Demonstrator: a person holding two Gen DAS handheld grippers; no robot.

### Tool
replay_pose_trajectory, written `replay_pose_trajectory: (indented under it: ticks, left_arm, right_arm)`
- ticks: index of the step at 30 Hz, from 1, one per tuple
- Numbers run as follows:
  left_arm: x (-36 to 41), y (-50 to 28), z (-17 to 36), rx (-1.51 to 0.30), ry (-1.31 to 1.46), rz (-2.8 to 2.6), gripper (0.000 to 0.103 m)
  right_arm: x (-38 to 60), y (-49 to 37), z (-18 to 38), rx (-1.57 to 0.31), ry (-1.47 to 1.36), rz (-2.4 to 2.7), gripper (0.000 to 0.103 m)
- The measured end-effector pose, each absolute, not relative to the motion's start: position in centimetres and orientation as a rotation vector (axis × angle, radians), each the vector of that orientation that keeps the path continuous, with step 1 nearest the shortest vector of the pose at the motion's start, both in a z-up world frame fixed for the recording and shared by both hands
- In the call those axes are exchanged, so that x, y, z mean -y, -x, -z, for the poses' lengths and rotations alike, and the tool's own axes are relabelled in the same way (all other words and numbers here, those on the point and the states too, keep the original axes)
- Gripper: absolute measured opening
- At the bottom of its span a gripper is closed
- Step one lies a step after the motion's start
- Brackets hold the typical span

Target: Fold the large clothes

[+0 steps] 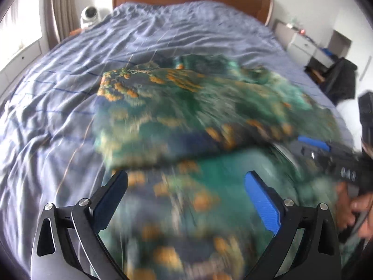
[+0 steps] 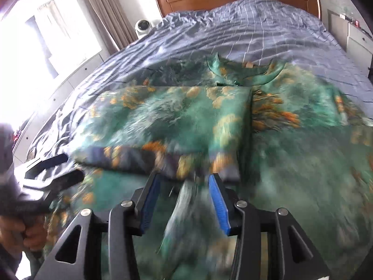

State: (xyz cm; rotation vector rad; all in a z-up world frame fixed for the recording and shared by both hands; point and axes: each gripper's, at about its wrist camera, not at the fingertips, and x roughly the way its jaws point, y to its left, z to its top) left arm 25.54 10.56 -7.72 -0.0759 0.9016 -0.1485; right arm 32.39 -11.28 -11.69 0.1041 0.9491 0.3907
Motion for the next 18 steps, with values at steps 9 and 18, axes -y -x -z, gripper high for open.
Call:
replay_pose_trajectory:
  ticks: [9, 18]
  left_arm:
    - [-6.8, -12.6, 7.0, -0.863, 0.040, 0.218, 0.100]
    - [-3.9, -8.3, 7.2, -0.920, 0.106, 0.343, 0.100]
  right_arm:
    - [13.4, -18.2, 6.9, -0.794, 0.027, -0.405, 0.061]
    - [15.1, -8.4, 6.7, -0.742, -0.080, -0.365, 0.062]
